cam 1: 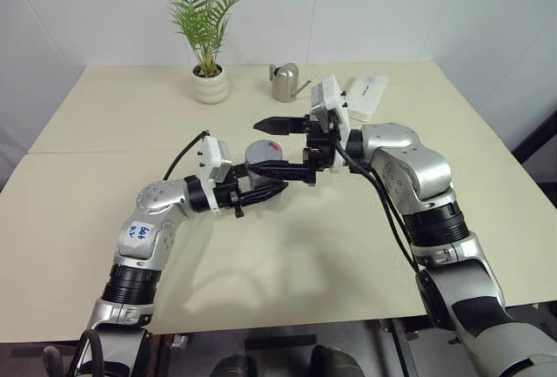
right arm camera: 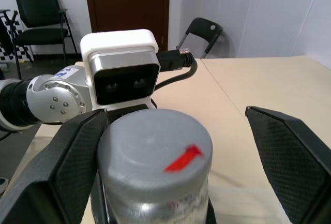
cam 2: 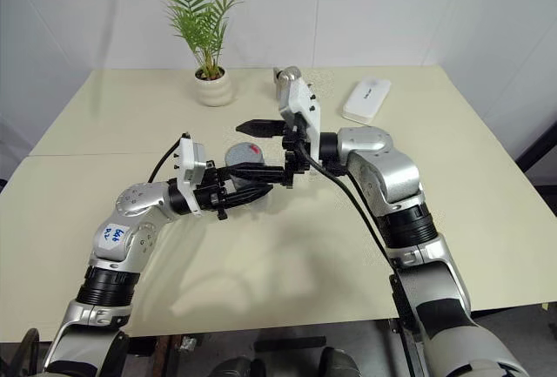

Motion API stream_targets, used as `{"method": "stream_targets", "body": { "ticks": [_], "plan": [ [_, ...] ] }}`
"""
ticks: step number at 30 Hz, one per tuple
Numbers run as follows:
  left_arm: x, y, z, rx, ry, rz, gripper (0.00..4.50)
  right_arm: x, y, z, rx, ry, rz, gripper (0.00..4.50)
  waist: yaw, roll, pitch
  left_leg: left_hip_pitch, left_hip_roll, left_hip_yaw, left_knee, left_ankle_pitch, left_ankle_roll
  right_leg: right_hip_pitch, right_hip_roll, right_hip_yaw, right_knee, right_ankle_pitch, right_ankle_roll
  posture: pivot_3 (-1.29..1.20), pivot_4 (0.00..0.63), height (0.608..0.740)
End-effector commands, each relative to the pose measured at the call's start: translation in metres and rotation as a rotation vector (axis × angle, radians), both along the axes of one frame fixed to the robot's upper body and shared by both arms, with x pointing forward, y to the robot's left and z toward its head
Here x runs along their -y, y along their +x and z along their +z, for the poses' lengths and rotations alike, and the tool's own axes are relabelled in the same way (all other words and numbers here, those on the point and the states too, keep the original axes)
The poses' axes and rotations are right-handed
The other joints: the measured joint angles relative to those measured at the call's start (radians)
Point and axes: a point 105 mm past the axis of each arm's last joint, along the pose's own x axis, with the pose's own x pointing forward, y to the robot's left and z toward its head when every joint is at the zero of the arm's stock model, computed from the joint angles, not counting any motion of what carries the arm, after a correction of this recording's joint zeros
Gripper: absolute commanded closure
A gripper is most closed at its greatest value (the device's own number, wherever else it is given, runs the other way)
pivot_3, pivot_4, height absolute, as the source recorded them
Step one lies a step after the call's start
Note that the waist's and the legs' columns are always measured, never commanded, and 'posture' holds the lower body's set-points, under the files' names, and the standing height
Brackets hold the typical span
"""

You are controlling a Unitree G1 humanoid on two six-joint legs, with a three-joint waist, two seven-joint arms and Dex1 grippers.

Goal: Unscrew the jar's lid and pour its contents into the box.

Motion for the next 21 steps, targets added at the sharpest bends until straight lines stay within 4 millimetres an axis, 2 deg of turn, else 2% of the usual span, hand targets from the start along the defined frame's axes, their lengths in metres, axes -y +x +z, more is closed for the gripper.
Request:
{"method": "stream_targets", "body": {
  "ticks": [1,7,11,15,18,21],
  "plan": [
    [0.002,-0.008,0.009,0.054,-0.006,-0.037,2.53,0.04,0.02,0.014,0.034,0.04,-0.146,0.01,0.0,0.0,0.0,0.0,0.0,0.0,0.0,0.0,0.0,0.0,0.0,0.0,0.0,0.0,0.0,0.0,0.15,0.74],
    [0.0,-0.008,0.008,0.052,-0.005,-0.031,2.53,0.069,0.025,0.017,0.02,0.045,-0.205,0.01,0.012,0.0,0.0,0.0,-0.001,0.0,0.0,0.0,0.0,0.0,-0.001,0.0,-0.001,0.0,0.0,0.0,0.15,0.74],
    [-0.001,-0.008,0.008,0.05,-0.003,-0.028,2.53,0.076,0.023,0.018,0.014,0.044,-0.214,0.01,0.001,0.0,0.0,0.0,0.0,0.001,0.0,0.0,0.0,0.0,0.0,0.0,-0.001,0.0,0.0,0.0,0.15,0.74],
    [-0.002,-0.009,0.007,0.047,0.001,-0.027,2.53,0.064,0.011,0.024,0.008,0.07,-0.137,0.01,-0.001,0.0,0.0,0.0,0.0,0.001,0.0,0.0,0.0,0.0,0.0,0.0,0.0,0.0,0.0,0.0,0.15,0.74],
    [-0.001,-0.008,0.007,0.046,0.003,-0.03,2.53,0.045,-0.005,0.028,0.003,0.086,-0.044,0.01,0.0,0.0,0.0,0.0,0.001,0.001,0.0,0.0,0.0,0.0,0.0,0.0,0.0,0.0,0.0,0.0,0.15,0.74],
    [-0.001,-0.008,0.008,0.046,0.006,-0.034,2.53,0.018,-0.021,0.024,0.01,0.07,0.035,0.01,0.001,0.0,0.0,0.0,0.0,0.0,0.0,0.0,0.0,0.0,0.0,0.0,0.0,0.0,0.0,0.0,0.15,0.74]
  ]
}}
